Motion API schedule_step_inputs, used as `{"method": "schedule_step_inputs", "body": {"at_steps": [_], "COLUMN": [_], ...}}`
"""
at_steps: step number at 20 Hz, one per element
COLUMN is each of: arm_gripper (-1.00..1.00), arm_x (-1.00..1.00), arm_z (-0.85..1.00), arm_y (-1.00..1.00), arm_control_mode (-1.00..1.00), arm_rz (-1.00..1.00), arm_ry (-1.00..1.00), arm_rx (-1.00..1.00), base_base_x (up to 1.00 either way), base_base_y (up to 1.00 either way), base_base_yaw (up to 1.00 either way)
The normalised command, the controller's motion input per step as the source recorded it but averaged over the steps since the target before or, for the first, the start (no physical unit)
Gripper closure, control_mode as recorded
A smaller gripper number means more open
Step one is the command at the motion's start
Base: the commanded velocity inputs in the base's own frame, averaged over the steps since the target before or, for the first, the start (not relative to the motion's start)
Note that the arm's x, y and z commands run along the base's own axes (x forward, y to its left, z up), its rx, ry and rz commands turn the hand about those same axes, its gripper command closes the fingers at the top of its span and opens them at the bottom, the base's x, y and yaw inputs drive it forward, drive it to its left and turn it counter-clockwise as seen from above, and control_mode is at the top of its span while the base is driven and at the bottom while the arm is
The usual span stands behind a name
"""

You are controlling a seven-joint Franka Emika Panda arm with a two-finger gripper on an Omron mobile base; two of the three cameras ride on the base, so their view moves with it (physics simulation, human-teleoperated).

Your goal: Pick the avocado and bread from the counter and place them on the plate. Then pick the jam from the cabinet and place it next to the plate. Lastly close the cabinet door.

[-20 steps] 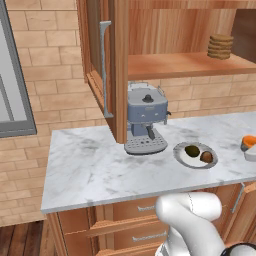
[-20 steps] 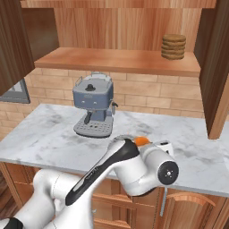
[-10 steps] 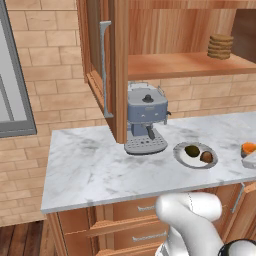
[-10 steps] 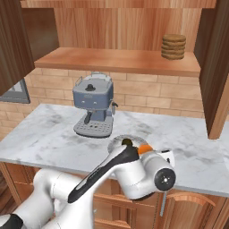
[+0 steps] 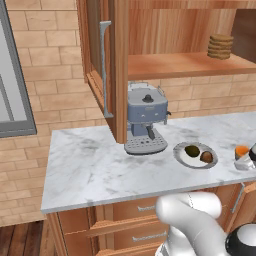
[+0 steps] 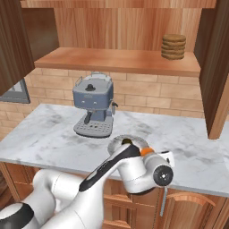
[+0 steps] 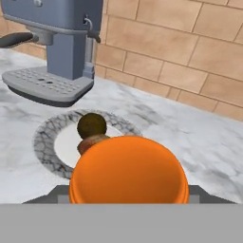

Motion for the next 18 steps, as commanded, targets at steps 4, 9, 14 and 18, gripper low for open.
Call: {"method": "schedule_step_inputs", "body": {"at_steps": [4,9,14,18], "arm_gripper": [1.0,1.0,1.0,1.0], "arm_x": [0.12,0.07,0.0,0.06], "arm_z": [-0.27,-0.17,-0.19,-0.29], "arm_y": [-0.47,-0.31,-0.06,0.0], "arm_control_mode": [-1.0,-1.0,-1.0,-1.0], "arm_rz": [0.05,0.03,0.0,0.0], "arm_ry": [0.0,0.0,-0.01,0.0], "arm_rx": [0.0,-0.01,-0.06,-0.08], "base_base_x": [0.0,0.0,0.0,0.0], "base_base_y": [0.0,0.0,0.0,0.0], "base_base_yaw": [0.0,0.0,0.0,0.0]}}
